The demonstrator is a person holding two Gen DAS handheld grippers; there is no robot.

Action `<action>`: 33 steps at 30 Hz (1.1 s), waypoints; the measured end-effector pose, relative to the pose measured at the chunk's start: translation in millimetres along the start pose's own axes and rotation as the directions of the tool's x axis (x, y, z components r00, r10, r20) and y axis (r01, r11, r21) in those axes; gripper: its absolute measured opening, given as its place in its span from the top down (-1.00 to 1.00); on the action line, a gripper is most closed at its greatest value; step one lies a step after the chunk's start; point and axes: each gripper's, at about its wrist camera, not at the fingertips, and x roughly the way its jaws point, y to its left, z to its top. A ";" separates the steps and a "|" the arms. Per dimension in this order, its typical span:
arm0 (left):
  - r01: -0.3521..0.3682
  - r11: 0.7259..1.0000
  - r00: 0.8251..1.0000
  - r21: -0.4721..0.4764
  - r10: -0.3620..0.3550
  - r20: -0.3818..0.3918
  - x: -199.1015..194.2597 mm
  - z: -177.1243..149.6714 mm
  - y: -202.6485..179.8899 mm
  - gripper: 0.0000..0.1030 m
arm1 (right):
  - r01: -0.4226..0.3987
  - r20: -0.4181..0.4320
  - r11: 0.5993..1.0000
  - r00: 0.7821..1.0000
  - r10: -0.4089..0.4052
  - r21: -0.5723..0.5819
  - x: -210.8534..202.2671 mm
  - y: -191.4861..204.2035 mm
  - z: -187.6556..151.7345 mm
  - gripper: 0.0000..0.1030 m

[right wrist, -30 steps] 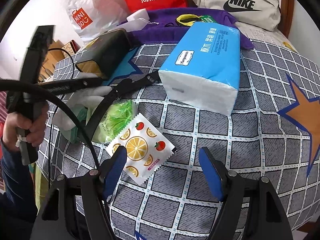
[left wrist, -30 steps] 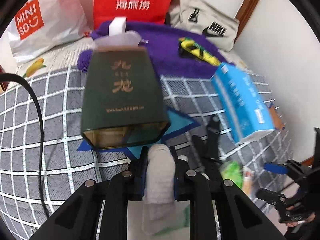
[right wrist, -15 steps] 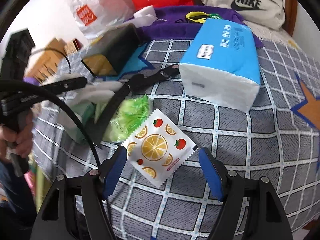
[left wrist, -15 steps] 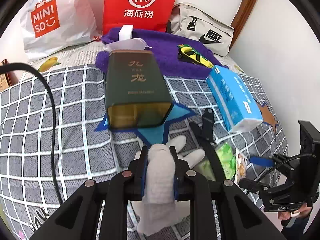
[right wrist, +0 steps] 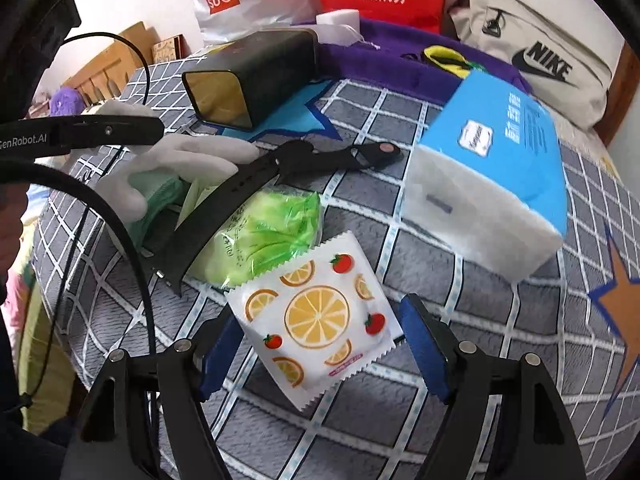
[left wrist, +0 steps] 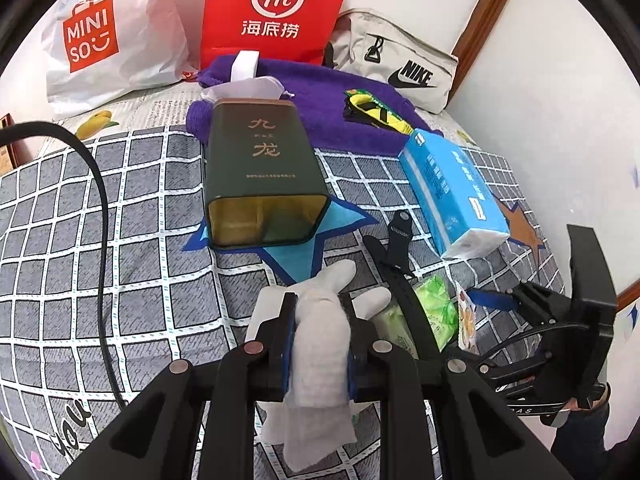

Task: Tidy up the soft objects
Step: 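Grasp the fruit-print candy packet with the right tool while the left tool holds the glove, then carry the candy packet onto the towel with the right tool while the left tool carries the glove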

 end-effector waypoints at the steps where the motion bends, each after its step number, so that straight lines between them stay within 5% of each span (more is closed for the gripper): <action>1: 0.000 1.000 1.000 0.003 0.000 -0.004 0.8 -0.5 -0.8 0.64 | 0.003 0.008 1.000 1.000 -0.003 -0.003 -0.3 -0.8 -0.3 -0.34; 6: 0.000 1.000 1.000 0.015 0.001 -0.014 3.2 -2.8 -5.1 0.64 | -0.001 0.016 1.000 1.000 0.001 0.022 -9.9 -12.7 -7.6 0.16; 10: 0.005 1.000 1.000 0.009 -0.005 -0.016 4.6 -1.4 -5.3 0.64 | -0.045 0.021 0.998 0.999 0.044 0.042 -18.8 -20.5 -11.7 0.83; 33: 0.014 1.000 1.000 -0.010 -0.014 0.016 -16.9 6.8 -4.4 0.64 | -0.074 0.038 0.988 0.997 0.069 0.138 -31.5 -41.1 -3.7 0.90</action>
